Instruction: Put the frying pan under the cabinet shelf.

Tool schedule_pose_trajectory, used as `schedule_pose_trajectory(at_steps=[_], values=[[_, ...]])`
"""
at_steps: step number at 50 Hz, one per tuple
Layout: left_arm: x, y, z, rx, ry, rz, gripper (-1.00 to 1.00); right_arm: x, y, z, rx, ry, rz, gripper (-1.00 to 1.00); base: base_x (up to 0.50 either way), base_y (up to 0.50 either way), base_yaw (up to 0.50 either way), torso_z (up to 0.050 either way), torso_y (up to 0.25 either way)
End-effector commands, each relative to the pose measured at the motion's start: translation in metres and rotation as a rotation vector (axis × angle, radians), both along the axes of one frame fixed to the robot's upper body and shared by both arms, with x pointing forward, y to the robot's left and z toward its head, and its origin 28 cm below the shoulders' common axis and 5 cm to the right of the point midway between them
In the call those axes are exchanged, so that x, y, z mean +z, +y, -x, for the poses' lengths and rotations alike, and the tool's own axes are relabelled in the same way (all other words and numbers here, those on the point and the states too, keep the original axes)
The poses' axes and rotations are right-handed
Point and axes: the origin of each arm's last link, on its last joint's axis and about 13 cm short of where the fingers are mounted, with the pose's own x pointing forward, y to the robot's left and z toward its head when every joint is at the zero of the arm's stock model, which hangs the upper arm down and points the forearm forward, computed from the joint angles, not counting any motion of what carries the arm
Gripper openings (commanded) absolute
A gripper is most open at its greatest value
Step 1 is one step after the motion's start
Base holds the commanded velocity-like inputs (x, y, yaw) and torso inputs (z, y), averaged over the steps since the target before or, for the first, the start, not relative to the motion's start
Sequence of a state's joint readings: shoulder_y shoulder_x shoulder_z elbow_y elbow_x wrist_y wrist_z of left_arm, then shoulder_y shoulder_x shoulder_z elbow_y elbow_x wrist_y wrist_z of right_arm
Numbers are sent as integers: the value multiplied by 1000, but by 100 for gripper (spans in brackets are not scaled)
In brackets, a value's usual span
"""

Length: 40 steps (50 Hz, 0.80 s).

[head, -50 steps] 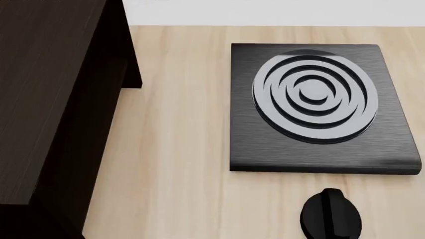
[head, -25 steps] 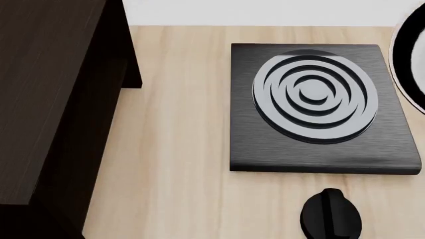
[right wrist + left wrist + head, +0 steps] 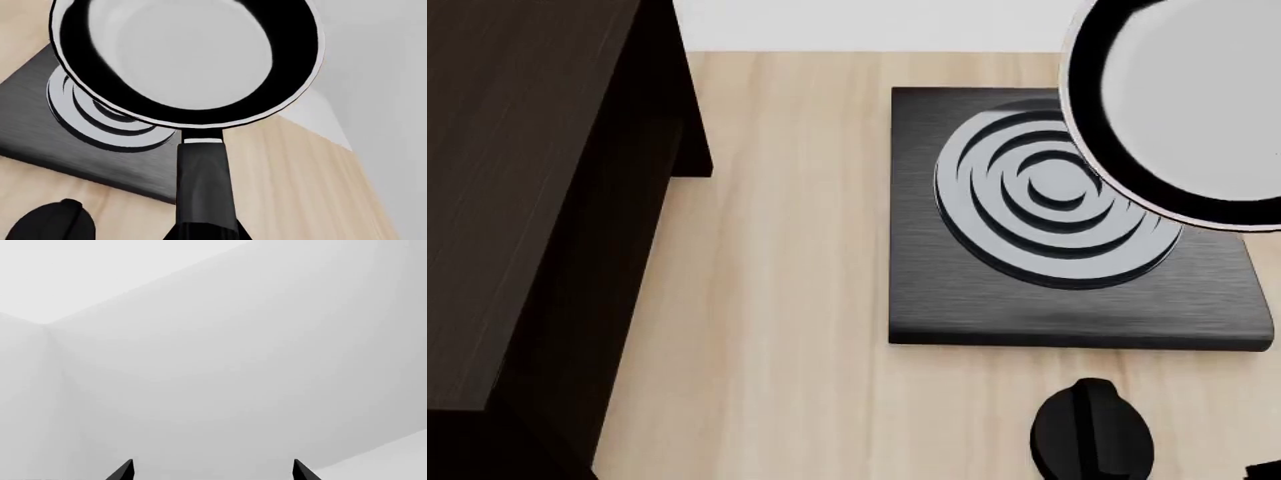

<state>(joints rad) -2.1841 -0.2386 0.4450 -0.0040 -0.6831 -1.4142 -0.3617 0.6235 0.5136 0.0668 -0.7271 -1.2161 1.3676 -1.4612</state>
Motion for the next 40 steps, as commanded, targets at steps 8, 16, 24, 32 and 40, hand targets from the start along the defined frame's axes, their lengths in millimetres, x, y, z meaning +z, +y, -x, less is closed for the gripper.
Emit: schedule_pose_trajectory(at_steps=[8,16,24,32,40], values=[[6,5,8,20,-9,-1,100,29,7,8,89,-6,116,-100,0,0,0,1,1],[11,9,14,61,-50,-8,100,32,13,5,154,8,159,-100,0,0,0,0,-39],[14,11,17,63,-57,1,100,33,17,6,197,11,188,-100,0,0,0,3,-210],[16,14,22,70,-63,-2,100,38,20,4,219,7,212,-100,0,0,0,3,-212],[18,15,30,57,-58,8,100,45,23,3,271,19,261,-100,0,0,0,1,-58]])
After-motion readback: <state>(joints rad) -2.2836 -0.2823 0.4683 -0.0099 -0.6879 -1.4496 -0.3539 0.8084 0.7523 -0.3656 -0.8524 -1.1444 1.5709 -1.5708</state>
